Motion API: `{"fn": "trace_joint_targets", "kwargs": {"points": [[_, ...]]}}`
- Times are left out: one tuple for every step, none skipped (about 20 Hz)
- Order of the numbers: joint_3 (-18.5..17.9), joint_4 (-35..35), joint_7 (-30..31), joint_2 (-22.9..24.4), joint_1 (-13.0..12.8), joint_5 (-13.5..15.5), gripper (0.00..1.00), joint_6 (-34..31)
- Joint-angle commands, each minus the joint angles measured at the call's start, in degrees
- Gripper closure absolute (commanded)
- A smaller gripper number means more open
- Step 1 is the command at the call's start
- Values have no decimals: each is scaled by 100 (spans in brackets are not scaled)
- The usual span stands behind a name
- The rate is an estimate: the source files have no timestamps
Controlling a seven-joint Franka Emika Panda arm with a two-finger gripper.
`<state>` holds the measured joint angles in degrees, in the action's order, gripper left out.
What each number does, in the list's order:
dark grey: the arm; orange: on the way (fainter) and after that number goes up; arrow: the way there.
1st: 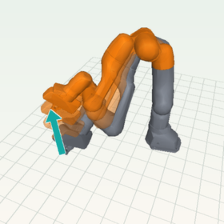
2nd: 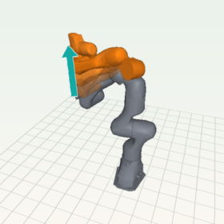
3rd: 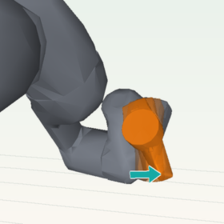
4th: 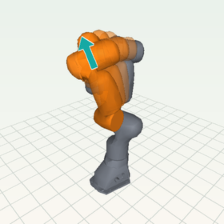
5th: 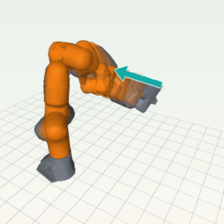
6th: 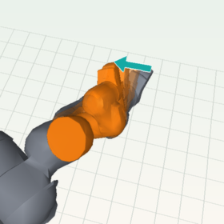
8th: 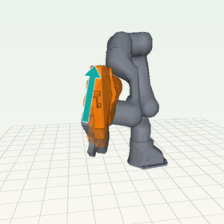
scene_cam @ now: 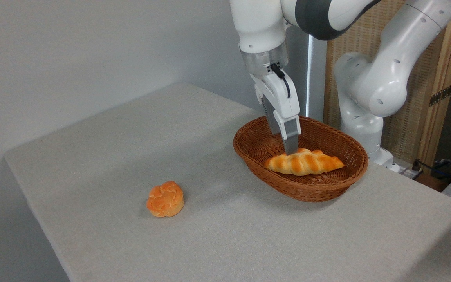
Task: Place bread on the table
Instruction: 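Move the open gripper over the wicker basket toward the braided roll, then lower the gripper onto the braided roll and close on it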
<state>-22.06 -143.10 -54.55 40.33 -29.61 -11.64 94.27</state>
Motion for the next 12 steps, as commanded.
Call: {"fn": "trace_joint_targets", "kwargs": {"points": [[-149, -174, -643, 177, -80, -233, 0, -57], [-184, -174, -697, 169, -80, -294, 0, -49], [-202, -192, -724, 160, -89, -399, 0, -49], [-211, -244, -750, 151, -98, -426, 0, -31], [-211, -271, -768, 151, -107, -426, 0, -14], [-220, -323, -777, 142, -150, -418, 0, 30], [-220, -394, -777, 134, -177, -418, 0, 109], [-220, -481, -777, 133, -177, -426, 0, 205], [-220, -569, -777, 133, -177, -426, 0, 258], [-220, -631, -777, 133, -203, -426, 0, 276], [-211, -649, -777, 133, -212, -418, 0, 277], [-220, -658, -777, 133, -212, -418, 0, 277]]}}
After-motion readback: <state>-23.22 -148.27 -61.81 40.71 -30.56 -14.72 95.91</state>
